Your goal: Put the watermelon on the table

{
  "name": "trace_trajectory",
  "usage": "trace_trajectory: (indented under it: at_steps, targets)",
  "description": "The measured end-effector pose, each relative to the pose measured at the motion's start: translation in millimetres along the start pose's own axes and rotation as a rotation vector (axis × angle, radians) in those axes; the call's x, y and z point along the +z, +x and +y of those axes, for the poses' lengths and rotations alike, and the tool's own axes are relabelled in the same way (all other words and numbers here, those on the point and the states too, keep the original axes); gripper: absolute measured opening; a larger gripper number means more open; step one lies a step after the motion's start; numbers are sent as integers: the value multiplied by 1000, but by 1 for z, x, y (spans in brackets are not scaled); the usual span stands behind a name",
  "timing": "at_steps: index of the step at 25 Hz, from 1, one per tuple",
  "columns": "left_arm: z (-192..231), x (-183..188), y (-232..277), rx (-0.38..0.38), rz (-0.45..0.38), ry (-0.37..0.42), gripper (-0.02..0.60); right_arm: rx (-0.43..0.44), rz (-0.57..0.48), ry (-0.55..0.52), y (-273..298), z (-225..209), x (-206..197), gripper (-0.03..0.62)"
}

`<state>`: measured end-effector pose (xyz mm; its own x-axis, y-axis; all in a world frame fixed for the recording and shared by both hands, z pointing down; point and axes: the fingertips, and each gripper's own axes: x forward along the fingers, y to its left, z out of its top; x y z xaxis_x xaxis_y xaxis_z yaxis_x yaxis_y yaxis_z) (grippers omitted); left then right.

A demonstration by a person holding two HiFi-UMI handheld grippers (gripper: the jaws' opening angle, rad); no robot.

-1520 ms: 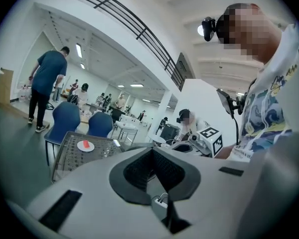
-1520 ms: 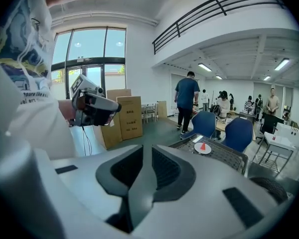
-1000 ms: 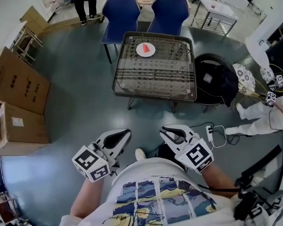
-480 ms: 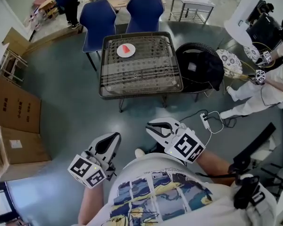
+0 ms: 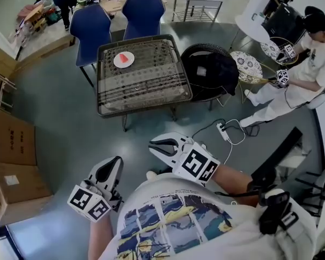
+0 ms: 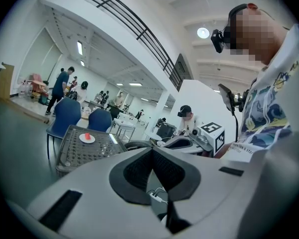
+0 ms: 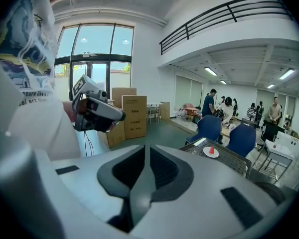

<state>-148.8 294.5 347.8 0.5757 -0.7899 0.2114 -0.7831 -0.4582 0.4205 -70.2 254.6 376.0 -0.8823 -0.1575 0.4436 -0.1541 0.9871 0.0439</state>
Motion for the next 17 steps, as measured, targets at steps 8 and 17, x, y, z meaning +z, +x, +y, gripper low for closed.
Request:
trace_trajectory:
  at_steps: [8,17]
  targets:
    - [-3,-4,-5,2,0,7,8,7,2,-11,-1,7,-1,41]
    - [-5,-7,-8,6,1,-5,8,9,22,-20,-2,9,0,40]
